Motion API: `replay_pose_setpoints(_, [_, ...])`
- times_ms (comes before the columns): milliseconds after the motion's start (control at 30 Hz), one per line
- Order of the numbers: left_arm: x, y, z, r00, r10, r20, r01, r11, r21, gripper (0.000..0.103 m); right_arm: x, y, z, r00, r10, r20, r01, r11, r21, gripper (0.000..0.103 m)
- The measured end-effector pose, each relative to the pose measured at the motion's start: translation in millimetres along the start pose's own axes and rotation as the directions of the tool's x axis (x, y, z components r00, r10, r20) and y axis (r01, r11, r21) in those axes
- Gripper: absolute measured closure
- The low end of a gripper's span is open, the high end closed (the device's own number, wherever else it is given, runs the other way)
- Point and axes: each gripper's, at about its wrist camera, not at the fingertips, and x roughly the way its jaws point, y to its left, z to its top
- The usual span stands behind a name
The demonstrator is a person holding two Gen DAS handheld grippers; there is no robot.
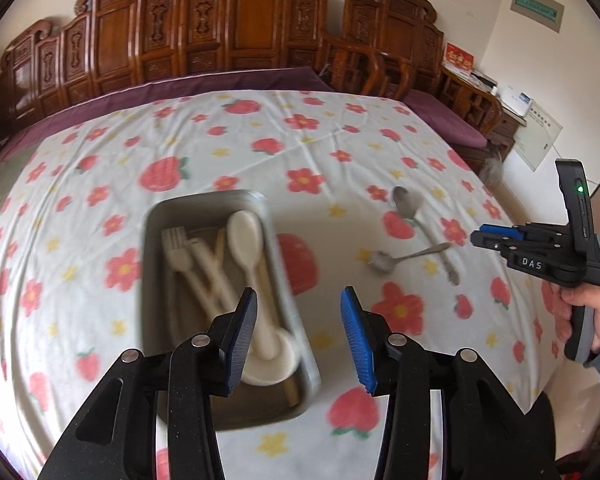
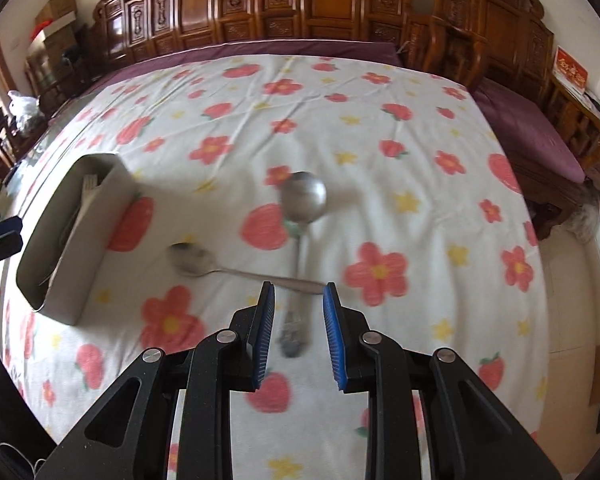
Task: Organize utensils
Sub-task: 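Move the left tool to the metal spoons and grasp the small spoon's handle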
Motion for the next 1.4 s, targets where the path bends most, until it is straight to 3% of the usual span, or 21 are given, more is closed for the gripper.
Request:
replay_pose_setpoints(400, [81.3, -64.0, 31.7, 0.995, -0.017, -0.103, 0.026, 0.996, 0.084, 0.062, -5.2, -14.2, -53.1, 0.998, 0.063, -0.008, -0.062, 0.995, 0.072, 0.076])
replay_pose_setpoints(733, [142.2, -79.2, 35.5, 0.974, 0.011, -0.228, 0.023, 0.989, 0.146, 0.065, -18.0, -16.3, -61.8, 0.994, 0.105, 0.024, -0.106, 0.99, 0.097, 0.076])
replay_pose_setpoints(933, [147.2, -82.2, 28.9, 0.963, -0.019, -0.267, 0.058, 0.989, 0.139, 0.086, -20.6, -21.0, -63.1, 0.993, 0.115, 0.035, -0.118, 0.986, 0.117, 0.076])
replay_pose_setpoints(1400, [129.2, -97.5, 9.6, 0.947, -0.121, -0.296, 0.158, 0.982, 0.104, 0.102, -19.9, -23.5, -66.2, 0.991, 0.126, 0.035, -0.129, 0.981, 0.144, 0.076])
